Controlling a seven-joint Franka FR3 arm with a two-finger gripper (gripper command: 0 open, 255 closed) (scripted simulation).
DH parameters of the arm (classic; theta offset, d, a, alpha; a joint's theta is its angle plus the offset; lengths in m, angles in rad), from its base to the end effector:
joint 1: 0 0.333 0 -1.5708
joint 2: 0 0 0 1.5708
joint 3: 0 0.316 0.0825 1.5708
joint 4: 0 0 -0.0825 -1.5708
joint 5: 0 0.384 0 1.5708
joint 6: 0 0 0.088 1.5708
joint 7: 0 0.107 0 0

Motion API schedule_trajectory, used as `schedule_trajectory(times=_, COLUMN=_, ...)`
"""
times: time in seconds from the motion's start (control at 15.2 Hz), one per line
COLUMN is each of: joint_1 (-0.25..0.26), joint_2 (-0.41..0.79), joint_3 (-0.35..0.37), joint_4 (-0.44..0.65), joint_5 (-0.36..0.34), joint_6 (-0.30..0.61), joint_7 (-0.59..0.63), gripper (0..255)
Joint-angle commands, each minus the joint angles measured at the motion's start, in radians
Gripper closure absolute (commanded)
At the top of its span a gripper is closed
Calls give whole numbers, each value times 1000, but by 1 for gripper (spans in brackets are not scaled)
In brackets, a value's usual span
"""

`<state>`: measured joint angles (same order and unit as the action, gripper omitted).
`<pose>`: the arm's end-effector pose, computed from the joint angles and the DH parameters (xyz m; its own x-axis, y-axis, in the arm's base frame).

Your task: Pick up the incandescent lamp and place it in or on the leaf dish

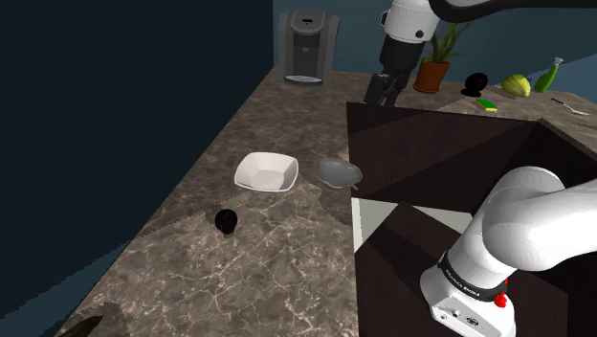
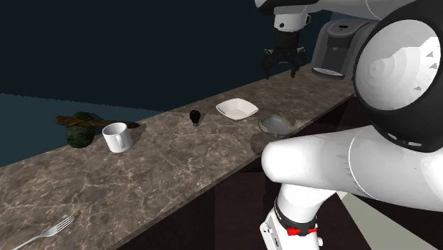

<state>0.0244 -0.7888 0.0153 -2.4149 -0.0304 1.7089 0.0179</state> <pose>0.3183 0.0110 0.5761 0.9963 0.0223 0.0833 0.0190 -0.9990 0.0397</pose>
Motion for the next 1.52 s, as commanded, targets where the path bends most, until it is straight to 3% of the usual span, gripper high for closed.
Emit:
schedule_trajectory(times=0.0, joint_1=0, joint_2=0, joint_3=0, joint_4=0, joint_5=0, joint_6=0, joint_7=0, gripper=0)
schedule_trajectory(times=0.79, joint_1=66, joint_2=293, joint_3=184, joint_4=11, joint_5=103, joint_6=255, joint_7=214, gripper=0)
schedule_trajectory(times=1.45, joint_1=96, joint_2=629, joint_3=320, joint_4=157, joint_5=85, joint_6=428, joint_7=404, gripper=0)
